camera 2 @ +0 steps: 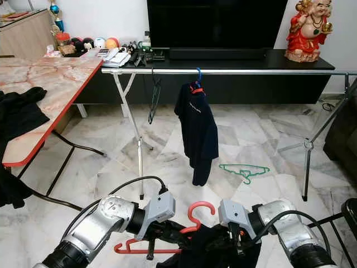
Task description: Hang hanger
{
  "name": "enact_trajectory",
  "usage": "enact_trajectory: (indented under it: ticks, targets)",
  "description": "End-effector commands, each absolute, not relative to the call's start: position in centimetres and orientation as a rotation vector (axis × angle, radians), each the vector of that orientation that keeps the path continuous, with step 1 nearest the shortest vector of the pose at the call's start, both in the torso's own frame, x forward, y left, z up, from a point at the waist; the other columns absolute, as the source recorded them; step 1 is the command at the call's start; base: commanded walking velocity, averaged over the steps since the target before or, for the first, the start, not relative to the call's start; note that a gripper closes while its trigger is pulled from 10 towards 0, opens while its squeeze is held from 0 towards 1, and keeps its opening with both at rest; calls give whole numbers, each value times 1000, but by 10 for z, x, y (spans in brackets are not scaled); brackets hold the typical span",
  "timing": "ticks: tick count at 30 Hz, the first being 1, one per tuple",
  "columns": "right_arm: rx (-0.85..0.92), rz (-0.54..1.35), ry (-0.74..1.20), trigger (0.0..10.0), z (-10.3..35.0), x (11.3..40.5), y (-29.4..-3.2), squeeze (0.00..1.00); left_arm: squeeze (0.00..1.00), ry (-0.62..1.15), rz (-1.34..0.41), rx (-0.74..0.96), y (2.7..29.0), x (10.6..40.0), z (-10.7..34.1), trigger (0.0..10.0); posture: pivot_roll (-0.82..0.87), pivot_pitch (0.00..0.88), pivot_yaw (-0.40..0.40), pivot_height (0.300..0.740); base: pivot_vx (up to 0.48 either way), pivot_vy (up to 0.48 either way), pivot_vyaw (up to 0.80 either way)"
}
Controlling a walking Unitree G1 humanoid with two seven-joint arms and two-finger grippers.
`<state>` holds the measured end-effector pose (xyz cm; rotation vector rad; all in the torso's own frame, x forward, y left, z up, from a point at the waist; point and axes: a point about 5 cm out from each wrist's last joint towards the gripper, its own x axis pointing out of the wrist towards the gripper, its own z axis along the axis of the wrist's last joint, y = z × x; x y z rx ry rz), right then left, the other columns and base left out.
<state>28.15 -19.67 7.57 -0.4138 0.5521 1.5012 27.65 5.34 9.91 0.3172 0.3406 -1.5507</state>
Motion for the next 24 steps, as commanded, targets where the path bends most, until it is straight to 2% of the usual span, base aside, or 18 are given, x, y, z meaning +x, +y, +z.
enact_trajectory:
  ticks: [1, 15, 16, 17, 24]
  targets:
    - [-400, 1505, 571, 0, 68, 278, -195, 0, 0, 204, -1564, 348, 42, 283, 124, 10000, -12, 47, -25, 740, 0, 0, 0]
    - [-387, 1487, 561, 0, 69, 280, -193, 0, 0, 204, -1552, 354, 42, 283, 121, 10000, -10, 49, -25, 740, 0, 0, 0]
    - [-389, 1484, 562, 0, 68, 280, -193, 0, 176, 205, -1552, 347, 41, 283, 121, 10000, -11, 50, -25, 740, 0, 0, 0]
    - [-390, 1482, 565, 0, 68, 280, -194, 0, 1000, 214, -1554, 332, 42, 283, 121, 10000, -11, 50, -25, 740, 0, 0, 0]
    - [-385, 1472, 567, 0, 66, 280, -193, 0, 1000, 221, -1592, 328, 42, 279, 121, 10000, -11, 53, -24, 740, 0, 0, 0]
